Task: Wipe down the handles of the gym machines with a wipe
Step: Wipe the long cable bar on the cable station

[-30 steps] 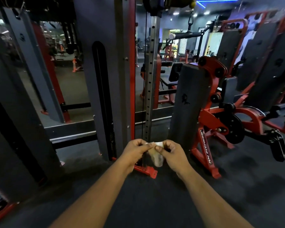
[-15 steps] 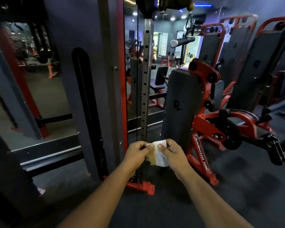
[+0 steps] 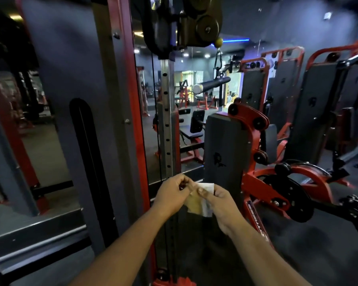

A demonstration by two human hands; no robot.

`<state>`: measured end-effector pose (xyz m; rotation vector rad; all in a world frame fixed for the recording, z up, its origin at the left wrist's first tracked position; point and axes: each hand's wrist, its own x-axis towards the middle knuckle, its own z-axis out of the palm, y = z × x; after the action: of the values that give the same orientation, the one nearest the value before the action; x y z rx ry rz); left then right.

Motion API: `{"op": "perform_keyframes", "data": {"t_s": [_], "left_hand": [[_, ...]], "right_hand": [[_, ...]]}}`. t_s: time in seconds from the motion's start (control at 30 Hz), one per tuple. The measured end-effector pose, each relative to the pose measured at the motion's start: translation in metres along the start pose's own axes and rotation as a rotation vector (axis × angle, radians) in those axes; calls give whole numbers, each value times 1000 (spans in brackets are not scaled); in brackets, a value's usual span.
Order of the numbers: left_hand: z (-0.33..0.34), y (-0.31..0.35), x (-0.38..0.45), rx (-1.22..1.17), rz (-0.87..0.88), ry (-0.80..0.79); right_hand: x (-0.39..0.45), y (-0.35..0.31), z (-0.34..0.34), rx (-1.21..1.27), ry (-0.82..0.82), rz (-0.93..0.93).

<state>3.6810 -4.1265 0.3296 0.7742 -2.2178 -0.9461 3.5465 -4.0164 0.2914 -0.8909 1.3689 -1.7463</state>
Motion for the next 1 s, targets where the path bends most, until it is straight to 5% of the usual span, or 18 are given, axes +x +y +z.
{"op": "perform_keyframes", "data": {"t_s": [0.2, 0.4, 0.7, 1.0], "left_hand": [[12, 80, 82, 483, 373, 152], [31, 161, 171, 870, 663, 321], [7, 190, 287, 1577, 300, 404], [-46, 147, 326, 1491, 242, 437]], "right_hand": [[76, -49, -61, -61, 184, -194], [153, -99, -116, -41, 191, -340], [250, -157, -136, -140, 272, -430], [304, -180, -157, -177, 386, -544]]}}
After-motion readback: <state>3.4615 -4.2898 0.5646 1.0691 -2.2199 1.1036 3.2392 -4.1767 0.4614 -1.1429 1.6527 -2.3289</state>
